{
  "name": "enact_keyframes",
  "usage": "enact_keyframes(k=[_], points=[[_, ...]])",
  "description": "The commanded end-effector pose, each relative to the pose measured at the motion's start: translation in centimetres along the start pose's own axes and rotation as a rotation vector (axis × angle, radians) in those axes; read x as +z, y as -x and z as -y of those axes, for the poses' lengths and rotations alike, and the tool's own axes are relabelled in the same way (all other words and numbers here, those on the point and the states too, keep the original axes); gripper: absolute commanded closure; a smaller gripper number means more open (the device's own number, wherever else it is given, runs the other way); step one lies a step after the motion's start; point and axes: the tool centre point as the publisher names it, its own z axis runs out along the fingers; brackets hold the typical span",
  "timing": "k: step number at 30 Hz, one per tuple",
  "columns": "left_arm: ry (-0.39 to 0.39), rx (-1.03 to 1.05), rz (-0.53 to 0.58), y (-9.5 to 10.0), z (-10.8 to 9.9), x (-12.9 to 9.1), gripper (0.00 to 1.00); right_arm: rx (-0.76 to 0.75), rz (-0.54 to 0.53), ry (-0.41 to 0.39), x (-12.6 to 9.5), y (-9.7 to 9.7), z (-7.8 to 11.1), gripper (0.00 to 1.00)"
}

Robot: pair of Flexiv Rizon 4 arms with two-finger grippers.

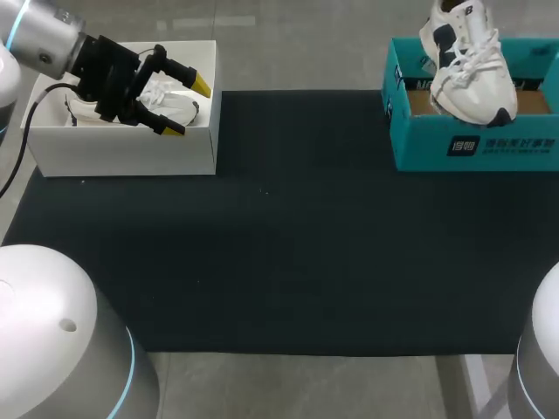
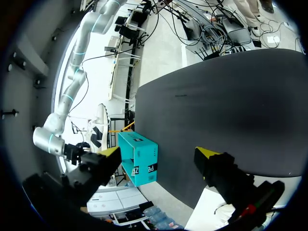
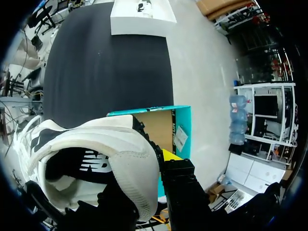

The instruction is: Take the shoe out of the shoebox, open the shoe tongue, remove and reinsert the insole, then place the shoe into the shoebox

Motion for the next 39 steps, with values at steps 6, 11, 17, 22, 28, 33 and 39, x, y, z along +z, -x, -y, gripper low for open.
enact_keyframes(k=[6,11,17,22,28,33,39], points=[[-0.001,0.0,-0.002,0.0,0.0,0.0,0.0,-0.034,0.021,-0.008,2.2,1.6,5.9,1.0],[-0.001,0.0,-0.002,0.0,0.0,0.0,0.0,-0.055,0.015,-0.011,3.9,2.3,9.6,1.0],[-0.001,0.0,-0.002,0.0,0.0,0.0,0.0,-0.012,0.002,-0.058,6.0,3.1,13.7,1.0],[-0.001,0.0,-0.002,0.0,0.0,0.0,0.0,0.031,-0.023,-0.09,7.2,3.7,16.2,1.0],[-0.001,0.0,-0.002,0.0,0.0,0.0,0.0,0.177,-0.073,-0.122,9.0,4.6,19.3,1.0],[-0.001,0.0,-0.002,0.0,0.0,0.0,0.0,0.389,-0.11,-0.127,9.9,5.3,22.1,1.0],[-0.001,0.0,-0.002,0.0,0.0,0.0,0.0,0.632,-0.126,-0.185,10.3,5.6,24.5,1.0]])
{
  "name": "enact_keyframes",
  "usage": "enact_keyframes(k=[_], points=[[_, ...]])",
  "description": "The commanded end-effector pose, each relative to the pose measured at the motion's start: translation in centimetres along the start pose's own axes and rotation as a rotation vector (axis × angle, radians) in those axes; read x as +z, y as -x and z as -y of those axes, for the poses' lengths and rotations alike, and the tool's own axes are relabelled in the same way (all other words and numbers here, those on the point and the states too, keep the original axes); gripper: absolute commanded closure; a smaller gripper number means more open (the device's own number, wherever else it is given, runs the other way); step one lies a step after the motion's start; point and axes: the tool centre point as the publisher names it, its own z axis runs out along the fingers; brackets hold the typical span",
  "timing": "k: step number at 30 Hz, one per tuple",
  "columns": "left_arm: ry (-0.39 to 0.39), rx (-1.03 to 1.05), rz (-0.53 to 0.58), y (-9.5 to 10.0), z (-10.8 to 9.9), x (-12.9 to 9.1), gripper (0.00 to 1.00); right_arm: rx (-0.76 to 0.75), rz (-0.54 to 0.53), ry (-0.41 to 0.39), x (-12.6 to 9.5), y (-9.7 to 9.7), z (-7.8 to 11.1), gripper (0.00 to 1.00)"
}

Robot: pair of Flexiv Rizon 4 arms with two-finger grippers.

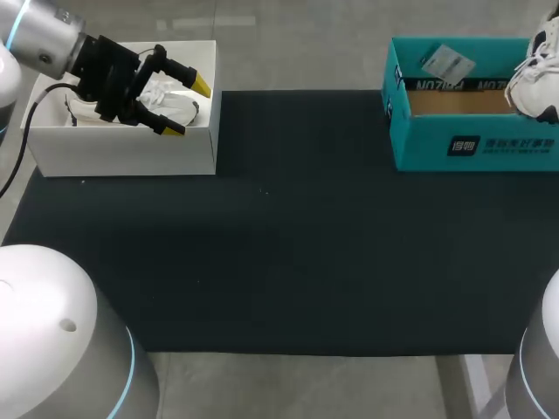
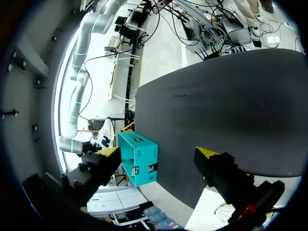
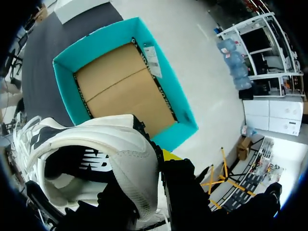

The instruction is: Take the shoe out of the shoebox, open the shoe tongue, remove and reinsert the insole, then place the shoe into the shoebox

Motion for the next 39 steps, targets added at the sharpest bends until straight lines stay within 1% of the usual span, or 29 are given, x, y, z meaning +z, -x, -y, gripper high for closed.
enact_keyframes(k=[1,3,4,5,7,8,9,10,11,12,16,21,24,27,28,29,31,32,35,39], points=[[-0.001,0.0,-0.002,0.0,0.0,0.0,0.0,0.188,-0.058,-0.044,0.1,1.2,0.4,1.0],[-0.001,0.0,-0.002,0.0,0.0,0.0,0.0,0.29,-0.05,-0.086,-0.1,1.3,0.6,1.0],[-0.001,0.0,-0.002,0.0,0.0,0.0,0.0,0.329,-0.054,-0.078,-0.1,1.3,0.7,1.0],[-0.001,0.0,-0.002,0.0,0.0,0.0,0.0,0.394,-0.058,-0.095,-0.2,1.4,0.9,1.0],[-0.001,0.0,-0.002,0.0,0.0,0.0,0.0,0.47,-0.033,-0.117,-0.2,1.3,1.0,1.0],[-0.001,0.0,-0.002,0.0,0.0,0.0,0.0,0.532,-0.042,-0.127,-0.1,1.2,1.2,1.0],[-0.001,0.0,-0.002,0.0,0.0,0.0,0.0,0.563,-0.033,-0.122,-0.1,1.2,1.3,1.0],[-0.001,0.0,-0.002,0.0,0.0,0.0,0.0,0.617,-0.003,-0.148,-0.1,1.0,1.4,1.0],[-0.001,0.0,-0.002,0.0,0.0,0.0,0.0,0.659,-0.023,-0.131,0.0,1.0,1.7,1.0],[-0.001,0.0,-0.002,0.0,0.0,0.0,0.0,0.705,-0.018,-0.137,0.0,0.9,1.9,1.0],[-0.001,0.0,-0.002,0.0,0.0,0.0,0.0,0.811,-0.016,-0.142,0.2,0.3,2.7,1.0],[-0.001,0.0,-0.002,0.0,0.0,0.0,0.0,0.939,0.003,-0.173,0.1,-0.5,3.5,1.0],[-0.001,0.0,-0.002,0.0,0.0,0.0,0.0,1.001,0.0,-0.198,0.2,-1.1,3.8,1.0],[-0.001,0.0,-0.002,0.0,0.0,0.0,0.0,1.05,0.002,-0.241,0.3,-1.7,3.8,1.0],[-0.001,0.0,-0.002,0.0,0.0,0.0,0.0,1.051,-0.001,-0.24,0.2,-1.9,3.8,1.0],[-0.001,0.0,-0.002,0.0,0.0,0.0,0.0,1.058,0.009,-0.259,0.1,-2.0,3.7,1.0],[-0.001,0.0,-0.002,0.0,0.0,0.0,0.0,1.068,-0.001,-0.254,0.1,-2.2,3.7,1.0],[-0.001,0.0,-0.002,0.0,0.0,0.0,0.0,1.079,-0.001,-0.264,0.1,-2.3,3.8,1.0],[-0.001,0.0,-0.002,0.0,0.0,0.0,0.0,1.084,-0.012,-0.263,0.5,-2.4,4.3,1.0],[-0.001,0.0,-0.002,0.0,0.0,0.0,0.0,1.054,0.003,-0.261,0.5,-2.4,4.5,1.0]])
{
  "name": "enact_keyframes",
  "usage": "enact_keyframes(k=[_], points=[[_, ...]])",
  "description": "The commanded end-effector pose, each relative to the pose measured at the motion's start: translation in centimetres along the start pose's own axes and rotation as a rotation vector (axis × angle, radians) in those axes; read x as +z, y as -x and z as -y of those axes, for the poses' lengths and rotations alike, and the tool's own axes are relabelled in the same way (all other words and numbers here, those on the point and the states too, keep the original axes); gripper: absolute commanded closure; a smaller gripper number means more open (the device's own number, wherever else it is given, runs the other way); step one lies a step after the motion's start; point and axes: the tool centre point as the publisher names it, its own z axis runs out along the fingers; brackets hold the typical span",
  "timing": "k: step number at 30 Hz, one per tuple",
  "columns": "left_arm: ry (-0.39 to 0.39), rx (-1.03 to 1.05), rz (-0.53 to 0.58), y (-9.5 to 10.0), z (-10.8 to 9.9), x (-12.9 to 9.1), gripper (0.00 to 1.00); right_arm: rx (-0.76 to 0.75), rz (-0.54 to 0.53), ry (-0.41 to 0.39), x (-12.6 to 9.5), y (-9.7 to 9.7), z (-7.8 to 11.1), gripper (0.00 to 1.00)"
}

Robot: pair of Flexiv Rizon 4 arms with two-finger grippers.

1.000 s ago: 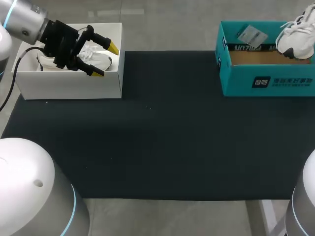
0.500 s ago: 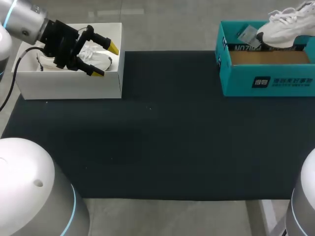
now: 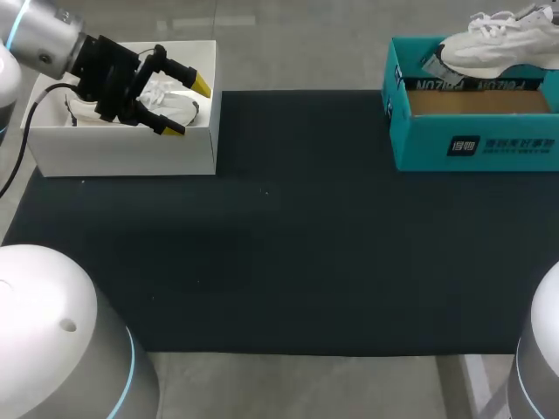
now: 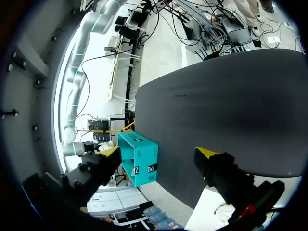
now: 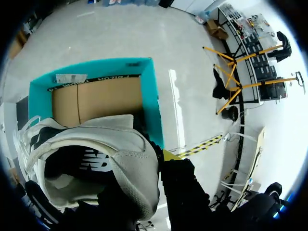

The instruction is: Take the shoe out of the shoebox, open the shoe tongue, remove and reinsert the insole, then place the shoe into the shoebox

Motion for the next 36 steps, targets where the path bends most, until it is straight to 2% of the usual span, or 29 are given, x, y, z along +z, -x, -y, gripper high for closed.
enact_keyframes(k=[1,23,25,31,36], points=[[-0.001,0.0,-0.002,0.0,0.0,0.0,0.0,-0.03,0.009,0.005,-0.1,0.3,-0.2,1.0],[-0.001,0.0,-0.002,0.0,0.0,0.0,0.0,-0.013,-0.011,0.007,0.0,0.2,-0.2,1.0],[-0.001,0.0,-0.002,0.0,0.0,0.0,0.0,0.021,0.009,0.011,0.5,-0.1,0.1,1.0],[-0.001,0.0,-0.002,0.0,0.0,0.0,0.0,0.111,-0.031,-0.021,3.0,-1.0,0.6,1.0],[-0.001,0.0,-0.002,0.0,0.0,0.0,0.0,0.167,-0.02,0.02,4.6,-1.4,0.7,1.0]])
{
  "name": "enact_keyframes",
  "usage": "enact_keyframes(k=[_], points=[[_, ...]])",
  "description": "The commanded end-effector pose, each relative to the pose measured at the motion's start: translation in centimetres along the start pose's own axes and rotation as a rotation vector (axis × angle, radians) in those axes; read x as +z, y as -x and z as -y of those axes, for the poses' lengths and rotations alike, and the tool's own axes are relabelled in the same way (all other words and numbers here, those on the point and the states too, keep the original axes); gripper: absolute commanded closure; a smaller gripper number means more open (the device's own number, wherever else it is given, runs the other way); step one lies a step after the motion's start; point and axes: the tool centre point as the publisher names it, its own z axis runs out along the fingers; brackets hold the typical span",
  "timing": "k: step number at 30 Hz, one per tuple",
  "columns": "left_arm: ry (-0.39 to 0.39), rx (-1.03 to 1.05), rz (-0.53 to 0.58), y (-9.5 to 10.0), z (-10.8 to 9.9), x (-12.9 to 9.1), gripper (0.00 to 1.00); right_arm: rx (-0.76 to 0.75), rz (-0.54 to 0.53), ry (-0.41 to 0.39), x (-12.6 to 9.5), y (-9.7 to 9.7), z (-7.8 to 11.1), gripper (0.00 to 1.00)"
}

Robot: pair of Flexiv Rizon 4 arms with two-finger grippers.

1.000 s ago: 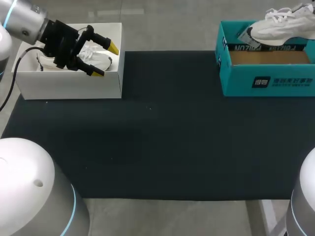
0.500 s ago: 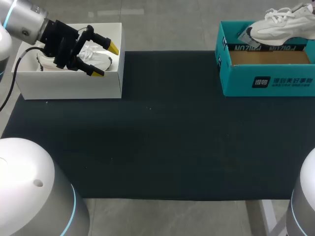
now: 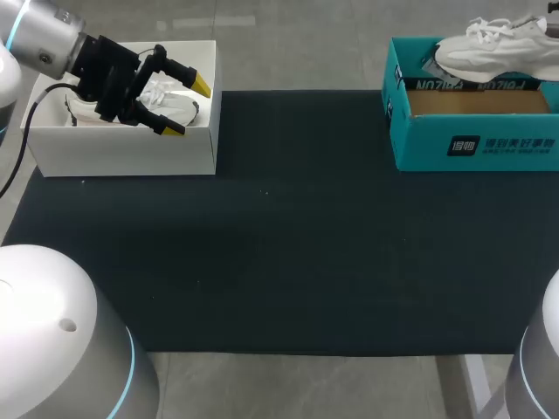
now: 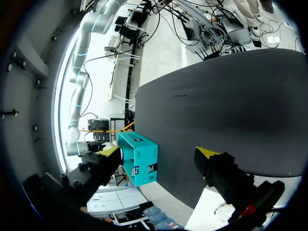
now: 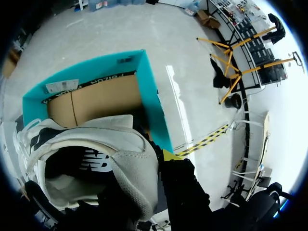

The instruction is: Take the shoe out of the shoebox, open the shoe tongue, remove and reinsert the insole, then place the shoe into the shoebox

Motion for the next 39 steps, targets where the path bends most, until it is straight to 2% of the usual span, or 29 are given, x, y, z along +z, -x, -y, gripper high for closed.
enact_keyframes(k=[1,6,14,20,27,39], points=[[-0.001,0.0,-0.002,0.0,0.0,0.0,0.0,0.025,0.024,0.054,1.9,-0.2,0.2,1.0],[-0.001,0.0,-0.002,0.0,0.0,0.0,0.0,-0.003,0.041,0.085,3.2,-0.2,-0.4,1.0],[-0.001,0.0,-0.002,0.0,0.0,0.0,0.0,-0.004,0.011,0.065,5.2,-1.2,0.9,1.0],[-0.001,0.0,-0.002,0.0,0.0,0.0,0.0,-0.02,0.004,0.064,8.0,-2.3,2.2,1.0],[-0.001,0.0,-0.002,0.0,0.0,0.0,0.0,-0.018,0.038,0.065,10.4,-3.0,2.3,1.0],[-0.001,0.0,-0.002,0.0,0.0,0.0,0.0,-0.01,0.05,0.016,13.1,-2.5,3.2,1.0]])
